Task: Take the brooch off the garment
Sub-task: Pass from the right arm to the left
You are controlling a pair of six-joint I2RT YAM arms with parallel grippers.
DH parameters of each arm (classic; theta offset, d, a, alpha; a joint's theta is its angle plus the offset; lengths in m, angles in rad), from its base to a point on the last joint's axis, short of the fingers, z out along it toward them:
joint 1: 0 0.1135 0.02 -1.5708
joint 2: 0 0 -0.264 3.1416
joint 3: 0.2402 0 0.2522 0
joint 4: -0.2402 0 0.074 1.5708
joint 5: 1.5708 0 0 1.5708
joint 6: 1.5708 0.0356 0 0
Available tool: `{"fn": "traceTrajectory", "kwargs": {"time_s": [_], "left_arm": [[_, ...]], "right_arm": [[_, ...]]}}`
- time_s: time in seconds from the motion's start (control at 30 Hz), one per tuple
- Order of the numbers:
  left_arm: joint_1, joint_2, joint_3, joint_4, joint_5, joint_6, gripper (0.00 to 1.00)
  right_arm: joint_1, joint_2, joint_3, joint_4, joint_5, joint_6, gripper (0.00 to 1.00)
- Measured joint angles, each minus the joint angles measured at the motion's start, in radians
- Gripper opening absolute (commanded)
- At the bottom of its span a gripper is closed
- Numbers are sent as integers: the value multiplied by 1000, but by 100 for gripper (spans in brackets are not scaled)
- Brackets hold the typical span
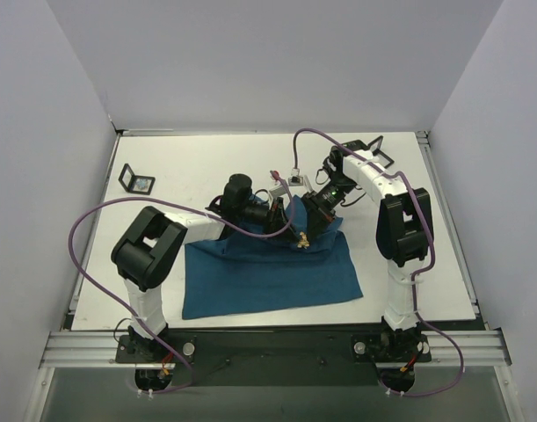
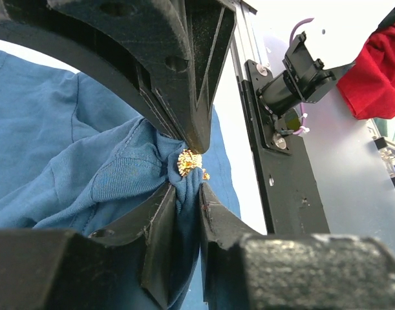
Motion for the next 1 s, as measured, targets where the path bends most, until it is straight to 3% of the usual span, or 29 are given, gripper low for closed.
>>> {"fn": "traceTrajectory", "kwargs": {"time_s": [0.43,0.57,0.7,1.0], "left_arm": [[-1,49,0,153,61,-158,35],[-1,58,0,184,67,-197,11],[-1,64,0,188,67,-207,0],[-16,63,31,61,44,-85,0]], "right_arm": [[0,0,0,-14,2,3,0],[0,0,0,-21,2,14,0],[1,0,0,-28,5,27,0],[1,0,1,-23,39,44,0]]}}
